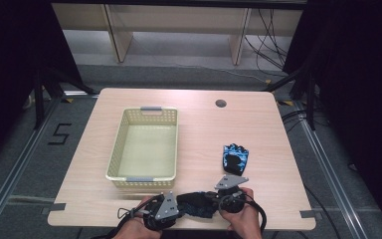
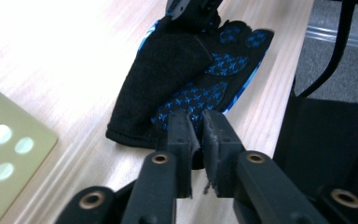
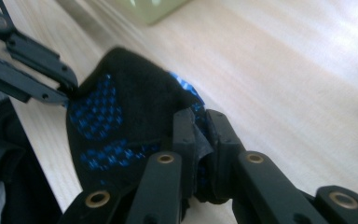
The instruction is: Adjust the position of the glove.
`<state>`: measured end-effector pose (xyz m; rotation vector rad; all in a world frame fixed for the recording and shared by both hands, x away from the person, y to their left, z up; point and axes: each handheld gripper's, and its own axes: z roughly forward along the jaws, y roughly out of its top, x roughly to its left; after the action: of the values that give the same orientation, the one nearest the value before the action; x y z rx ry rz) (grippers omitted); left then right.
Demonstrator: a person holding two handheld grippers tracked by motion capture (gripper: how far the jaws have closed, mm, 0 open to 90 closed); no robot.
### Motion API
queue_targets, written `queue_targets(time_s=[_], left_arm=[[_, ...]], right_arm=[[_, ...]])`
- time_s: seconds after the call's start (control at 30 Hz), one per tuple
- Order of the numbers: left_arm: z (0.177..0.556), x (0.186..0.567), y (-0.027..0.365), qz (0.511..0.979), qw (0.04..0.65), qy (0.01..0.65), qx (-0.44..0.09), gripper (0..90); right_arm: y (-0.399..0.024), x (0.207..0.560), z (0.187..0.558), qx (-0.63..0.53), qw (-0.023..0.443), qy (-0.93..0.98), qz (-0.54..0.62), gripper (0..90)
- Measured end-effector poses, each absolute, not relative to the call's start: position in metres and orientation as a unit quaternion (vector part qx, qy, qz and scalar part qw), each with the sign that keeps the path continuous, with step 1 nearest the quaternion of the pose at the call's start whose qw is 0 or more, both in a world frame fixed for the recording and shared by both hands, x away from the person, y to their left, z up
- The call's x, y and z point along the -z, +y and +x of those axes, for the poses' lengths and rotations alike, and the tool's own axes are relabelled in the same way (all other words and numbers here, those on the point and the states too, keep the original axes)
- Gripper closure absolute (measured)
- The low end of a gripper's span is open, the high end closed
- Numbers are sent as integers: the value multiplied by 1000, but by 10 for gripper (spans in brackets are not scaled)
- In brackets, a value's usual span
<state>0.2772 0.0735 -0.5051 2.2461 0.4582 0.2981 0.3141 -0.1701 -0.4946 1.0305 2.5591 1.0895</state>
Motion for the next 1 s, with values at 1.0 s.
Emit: queue_targets(time_s=[1.0], left_arm=[[277,485,65,877,437,183,-78,679]], right_arm=[[-212,485,344,-343,71,887,299,841]])
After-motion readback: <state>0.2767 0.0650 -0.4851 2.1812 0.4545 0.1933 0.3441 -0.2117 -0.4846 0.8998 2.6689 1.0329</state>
